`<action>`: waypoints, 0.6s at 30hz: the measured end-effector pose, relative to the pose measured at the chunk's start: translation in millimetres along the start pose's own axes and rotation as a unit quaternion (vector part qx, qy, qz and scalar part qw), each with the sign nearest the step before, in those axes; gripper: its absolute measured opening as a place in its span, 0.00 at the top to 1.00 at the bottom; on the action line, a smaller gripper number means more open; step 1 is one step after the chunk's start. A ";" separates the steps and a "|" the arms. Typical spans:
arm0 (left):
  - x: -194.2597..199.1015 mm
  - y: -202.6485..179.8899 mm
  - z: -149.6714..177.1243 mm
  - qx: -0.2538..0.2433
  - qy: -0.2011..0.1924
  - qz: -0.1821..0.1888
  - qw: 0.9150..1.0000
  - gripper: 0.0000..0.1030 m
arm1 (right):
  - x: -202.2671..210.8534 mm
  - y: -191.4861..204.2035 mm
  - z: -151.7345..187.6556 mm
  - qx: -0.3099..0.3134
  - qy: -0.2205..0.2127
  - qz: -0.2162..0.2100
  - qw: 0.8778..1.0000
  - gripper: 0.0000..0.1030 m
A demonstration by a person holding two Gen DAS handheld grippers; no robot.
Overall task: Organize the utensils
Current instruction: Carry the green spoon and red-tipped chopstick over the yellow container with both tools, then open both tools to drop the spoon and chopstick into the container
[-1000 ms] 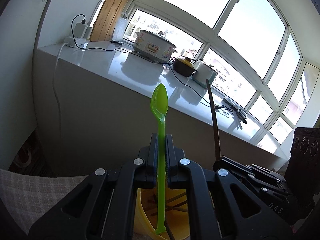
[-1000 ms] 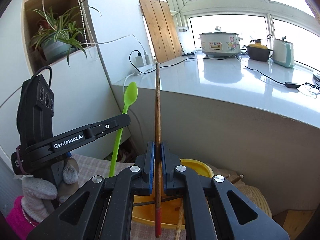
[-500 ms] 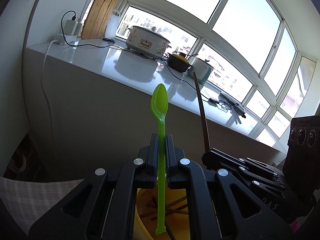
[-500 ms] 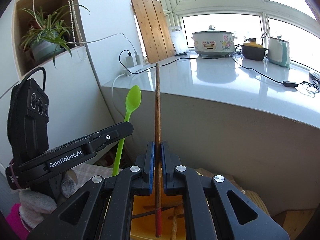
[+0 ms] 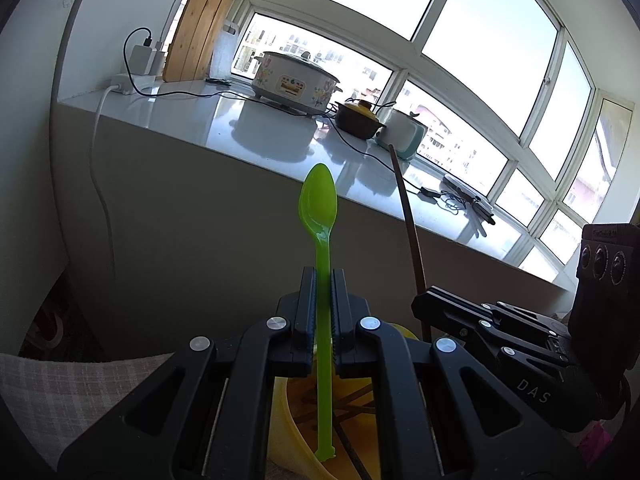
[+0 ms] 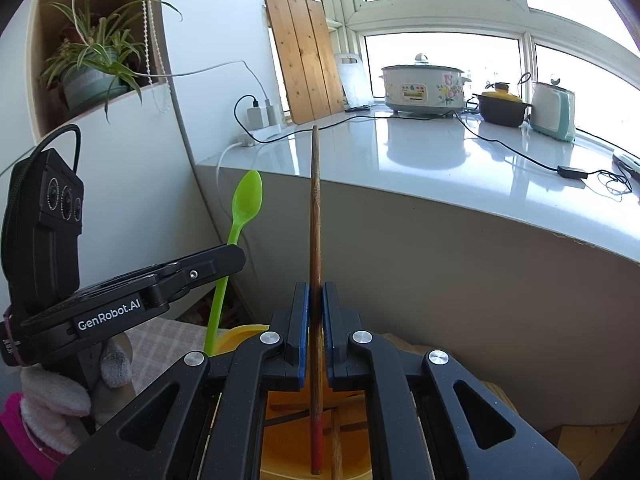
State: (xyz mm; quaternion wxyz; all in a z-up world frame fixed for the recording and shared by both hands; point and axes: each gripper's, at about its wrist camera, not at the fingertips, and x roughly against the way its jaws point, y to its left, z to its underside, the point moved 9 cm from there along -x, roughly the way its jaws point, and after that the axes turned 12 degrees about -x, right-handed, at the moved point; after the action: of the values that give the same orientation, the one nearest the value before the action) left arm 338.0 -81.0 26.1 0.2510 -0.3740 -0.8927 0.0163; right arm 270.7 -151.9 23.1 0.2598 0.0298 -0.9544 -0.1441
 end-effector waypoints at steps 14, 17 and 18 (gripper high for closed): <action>19.3 -9.1 5.5 -0.019 0.001 0.011 1.000 0.96 | 15.0 -3.0 3.3 0.018 0.002 0.006 1.000 0.95; 23.7 -12.7 8.4 -0.021 0.004 0.016 1.000 0.96 | 20.1 -6.7 7.4 0.013 0.009 0.004 1.000 0.95; 25.5 -14.6 9.8 -0.023 0.005 0.019 1.000 0.96 | 21.8 -7.2 9.2 0.011 0.012 0.003 1.000 0.95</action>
State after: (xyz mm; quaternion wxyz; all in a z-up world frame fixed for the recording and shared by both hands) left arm 308.7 -72.7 31.8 0.2464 -0.3967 -0.8843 -0.0009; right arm 247.2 -159.3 24.0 0.2717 0.0318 -0.9527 -0.1322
